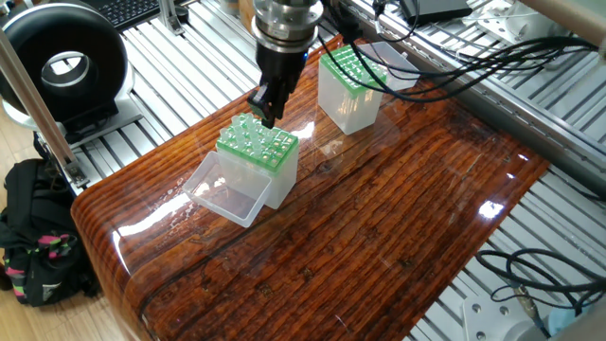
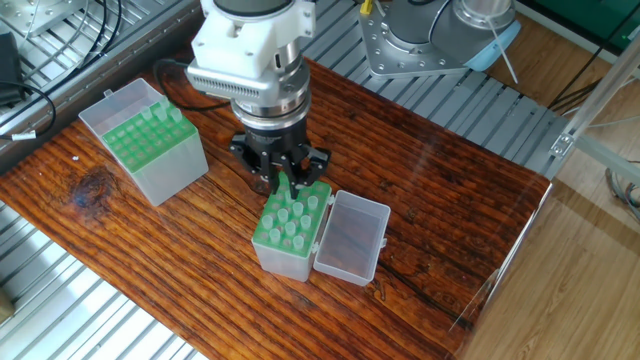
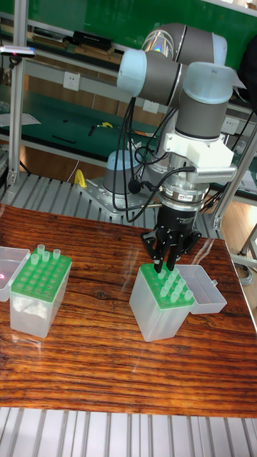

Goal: Transfer all large pipette tips from one holder to another

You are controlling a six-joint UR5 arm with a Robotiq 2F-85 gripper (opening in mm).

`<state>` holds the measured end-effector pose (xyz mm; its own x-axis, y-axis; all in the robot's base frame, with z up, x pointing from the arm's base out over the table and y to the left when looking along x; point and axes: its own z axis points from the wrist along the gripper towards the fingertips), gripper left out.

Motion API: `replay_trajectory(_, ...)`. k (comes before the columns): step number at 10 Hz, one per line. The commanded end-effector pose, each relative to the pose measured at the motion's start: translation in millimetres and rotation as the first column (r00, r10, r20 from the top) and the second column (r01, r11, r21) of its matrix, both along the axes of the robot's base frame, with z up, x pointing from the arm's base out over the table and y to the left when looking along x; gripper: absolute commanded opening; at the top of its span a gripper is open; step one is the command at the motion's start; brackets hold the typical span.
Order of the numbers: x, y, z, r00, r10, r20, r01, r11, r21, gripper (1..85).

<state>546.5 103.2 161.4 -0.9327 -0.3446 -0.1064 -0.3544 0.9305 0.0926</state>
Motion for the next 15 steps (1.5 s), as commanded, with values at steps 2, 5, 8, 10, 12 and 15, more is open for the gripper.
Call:
replay_trajectory(2, -13.2, 7, -2.3, 1.000, -0.011, -0.011, 0.011, 1.000, 0.018, 32.0)
replay_trajectory(5, -11.0, 3, -2.1, 1.000, -0.023, -0.012, 0.023, 1.000, 0.004, 31.3)
replay_trajectory(8, 3.0, -14, 20.7, 0.998, -0.051, -0.022, 0.051, 0.999, -0.017, 30.0)
replay_trajectory(10, 23.7, -41, 43.9, 0.998, -0.048, -0.034, 0.046, 0.998, -0.052, 30.3)
replay_trajectory(12, 33.1, -81, 53.2, 0.998, -0.043, -0.046, 0.035, 0.987, -0.159, 30.3)
replay_trajectory(15, 42.3, -98, 54.4, 0.999, 0.007, -0.041, -0.016, 0.978, -0.207, 30.3)
